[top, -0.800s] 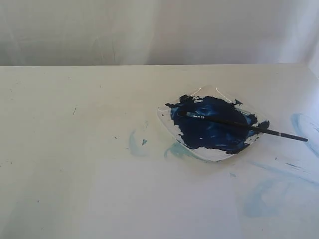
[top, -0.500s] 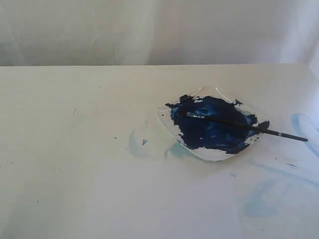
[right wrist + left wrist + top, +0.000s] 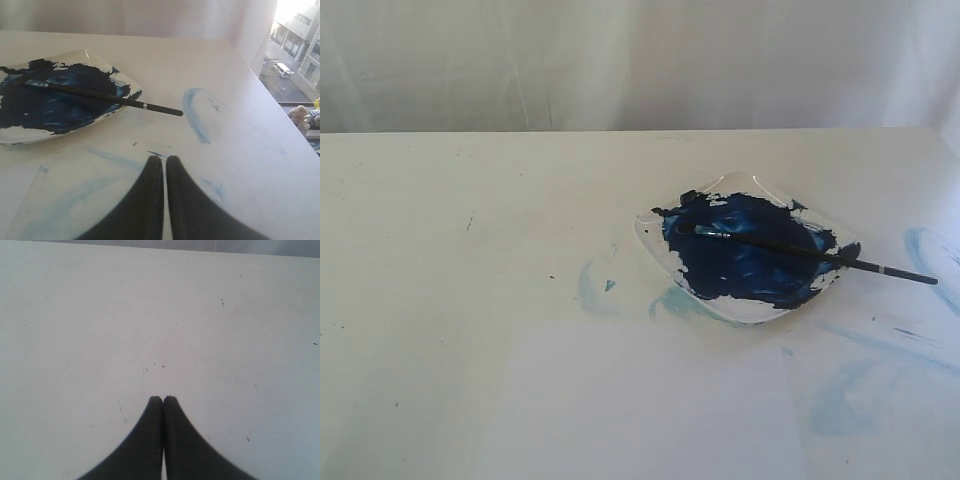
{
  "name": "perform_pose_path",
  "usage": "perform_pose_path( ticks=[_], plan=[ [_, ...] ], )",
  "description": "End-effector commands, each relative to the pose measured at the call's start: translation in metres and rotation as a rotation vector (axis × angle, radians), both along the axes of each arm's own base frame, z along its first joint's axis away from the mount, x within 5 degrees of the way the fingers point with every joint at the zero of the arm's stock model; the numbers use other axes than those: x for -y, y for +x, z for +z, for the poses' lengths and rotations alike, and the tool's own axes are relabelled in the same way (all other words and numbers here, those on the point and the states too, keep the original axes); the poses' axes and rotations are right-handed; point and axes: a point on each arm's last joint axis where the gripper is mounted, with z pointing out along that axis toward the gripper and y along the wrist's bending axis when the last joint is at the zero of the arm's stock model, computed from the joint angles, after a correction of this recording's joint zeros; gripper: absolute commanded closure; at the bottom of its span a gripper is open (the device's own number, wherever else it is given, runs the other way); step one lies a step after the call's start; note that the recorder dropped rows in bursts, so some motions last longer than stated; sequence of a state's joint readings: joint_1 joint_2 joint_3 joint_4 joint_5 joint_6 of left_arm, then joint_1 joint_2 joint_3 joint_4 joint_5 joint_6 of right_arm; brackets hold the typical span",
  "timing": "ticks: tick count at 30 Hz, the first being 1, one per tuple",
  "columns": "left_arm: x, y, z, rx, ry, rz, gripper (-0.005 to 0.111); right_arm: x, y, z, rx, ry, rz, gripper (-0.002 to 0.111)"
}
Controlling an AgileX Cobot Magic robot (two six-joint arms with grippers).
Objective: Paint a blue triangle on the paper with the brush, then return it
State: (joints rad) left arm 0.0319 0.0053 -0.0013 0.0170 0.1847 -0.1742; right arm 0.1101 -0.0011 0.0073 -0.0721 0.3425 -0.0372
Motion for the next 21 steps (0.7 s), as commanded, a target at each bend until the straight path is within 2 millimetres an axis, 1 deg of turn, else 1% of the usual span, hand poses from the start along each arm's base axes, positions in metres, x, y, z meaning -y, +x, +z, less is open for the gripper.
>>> perform_pose_path(
  ticks=[1,4,5,10,11,12,14,16,18,19,21],
  plan=[
    [0.000,0.000,0.000,0.009,-0.007,-0.006,0.107,0.001,0.001,0.005,0.039,-0.050,0.000,0.105],
    [0.000,0.000,0.000,0.009,-0.007,-0.006,0.107,0.000,0.002,0.012,0.124,-0.051,0.009,0.105],
    [0.000,0.000,0.000,0.009,-0.007,-0.006,0.107,-0.001,0.003,0.020,0.202,-0.041,0.015,0.105],
    [0.000,0.000,0.000,0.009,-0.007,-0.006,0.107,-0.003,0.002,0.039,0.418,-0.020,0.031,0.105],
    [0.000,0.000,0.000,0.009,-0.007,-0.006,0.107,-0.003,0.000,0.045,0.484,-0.006,0.036,0.105],
    [0.000,0.000,0.000,0.009,-0.007,-0.006,0.107,-0.004,-0.003,0.056,0.605,0.070,0.048,0.105],
    [0.000,0.000,0.000,0.009,-0.007,-0.006,0.107,-0.004,-0.008,0.068,0.731,0.209,0.069,0.105],
    [0.000,0.000,0.000,0.009,-0.007,-0.006,0.107,-0.004,-0.012,0.075,0.802,0.329,0.099,0.105],
    [0.000,0.000,0.000,0.009,-0.007,-0.006,0.107,-0.004,-0.015,0.079,0.839,0.411,0.122,0.105],
    [0.000,0.000,0.000,0.009,-0.007,-0.006,0.107,-0.004,-0.016,0.080,0.849,0.420,0.124,0.105],
    [0.000,0.000,0.000,0.009,-0.007,-0.006,0.107,0.000,-0.017,0.081,0.869,0.499,0.104,0.105]
  ],
)
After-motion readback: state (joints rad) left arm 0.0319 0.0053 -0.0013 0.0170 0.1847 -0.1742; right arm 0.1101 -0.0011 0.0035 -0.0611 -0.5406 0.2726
